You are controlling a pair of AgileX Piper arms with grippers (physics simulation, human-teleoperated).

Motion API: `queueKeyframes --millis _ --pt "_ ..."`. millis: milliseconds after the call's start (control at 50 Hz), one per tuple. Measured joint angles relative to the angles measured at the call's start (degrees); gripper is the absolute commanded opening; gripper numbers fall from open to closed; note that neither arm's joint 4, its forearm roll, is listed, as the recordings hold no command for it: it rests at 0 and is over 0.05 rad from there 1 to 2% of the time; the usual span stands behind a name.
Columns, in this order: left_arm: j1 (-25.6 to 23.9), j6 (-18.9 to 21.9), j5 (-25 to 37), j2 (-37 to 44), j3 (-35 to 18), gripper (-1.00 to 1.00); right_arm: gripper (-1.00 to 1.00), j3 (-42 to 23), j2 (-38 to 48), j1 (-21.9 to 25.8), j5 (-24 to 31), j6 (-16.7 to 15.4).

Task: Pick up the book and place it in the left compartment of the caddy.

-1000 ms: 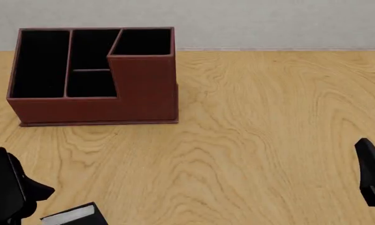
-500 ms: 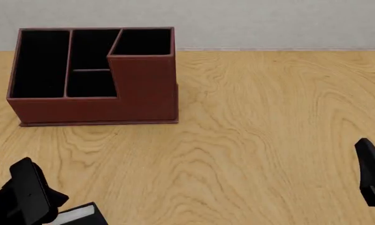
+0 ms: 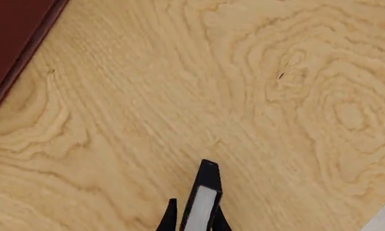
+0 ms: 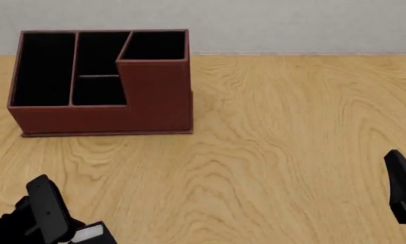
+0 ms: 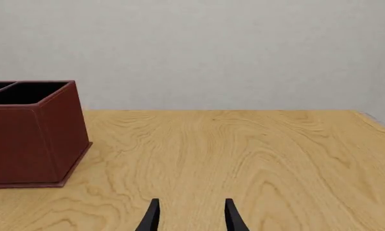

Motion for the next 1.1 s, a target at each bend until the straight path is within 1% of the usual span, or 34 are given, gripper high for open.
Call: queueKeyframes --millis 260,360,460,620,800,1000,1100 --pt "-0.5 1.0 -0.1 0.3 -0.2 -1.0 1.0 0.0 0.0 0.0 0.0 0.0" --pt "0.4 1.2 1.5 -0.4 -0.8 -1.0 1.0 0.0 0.0 0.0 0.0 0.0" --pt "1.3 1.7 4.7 -2.2 -2.2 -1.0 1.0 0.0 0.0 0.0 0.0 0.0" --pt "2.7 2.0 11.7 -6.1 -6.6 -1.0 1.0 0.0 0.0 0.0 0.0 0.0" --pt "4.9 -0.2 19.1 -8.9 -13.3 -1.0 1.0 0.0 0.0 0.0 0.0 0.0" --pt "10.6 -1.9 25.2 -10.1 -21.0 -1.0 1.0 0.0 0.0 0.0 0.0 0.0" --pt "13.5 -2.4 27.4 -10.4 -24.1 -1.0 1.0 0.0 0.0 0.0 0.0 0.0"
